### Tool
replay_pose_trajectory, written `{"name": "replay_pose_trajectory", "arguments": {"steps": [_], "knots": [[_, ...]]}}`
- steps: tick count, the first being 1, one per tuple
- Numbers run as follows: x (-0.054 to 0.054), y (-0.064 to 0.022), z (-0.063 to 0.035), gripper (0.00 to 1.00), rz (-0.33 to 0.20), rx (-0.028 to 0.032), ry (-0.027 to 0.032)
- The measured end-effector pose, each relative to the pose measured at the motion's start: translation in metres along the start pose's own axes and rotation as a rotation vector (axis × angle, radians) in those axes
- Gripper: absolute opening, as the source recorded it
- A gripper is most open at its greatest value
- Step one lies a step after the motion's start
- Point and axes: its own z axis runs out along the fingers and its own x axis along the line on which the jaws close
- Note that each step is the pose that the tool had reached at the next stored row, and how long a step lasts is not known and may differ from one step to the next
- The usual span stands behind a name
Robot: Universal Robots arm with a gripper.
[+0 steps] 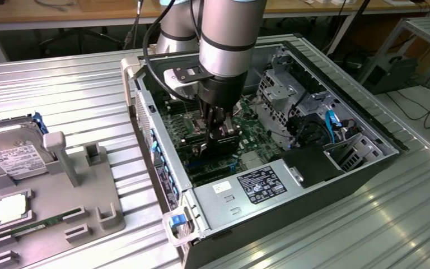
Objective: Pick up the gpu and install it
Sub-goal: 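Insert the gpu into the slot, then press down on the gpu until it lock into place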
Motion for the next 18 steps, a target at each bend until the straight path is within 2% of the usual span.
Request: {"name": "replay_pose_trajectory", "arguments": {"steps": [6,8,12,15,17,18], "knots": [[0.0,0.0003,0.0,0.11,0.0,0.0,0.0],[0.0001,0.0014,-0.0001,0.11,0.0,-0.0004,-0.0017],[0.0,0.0031,0.0,0.11,0.0,-0.0084,-0.003],[0.0,0.005,-0.0004,0.11,0.0,-0.0097,-0.0027],[0.0001,0.0052,-0.003,0.11,0.0,-0.0095,-0.0029],[0.0002,0.0052,-0.0086,0.11,0.0,-0.0096,-0.0027]]}}
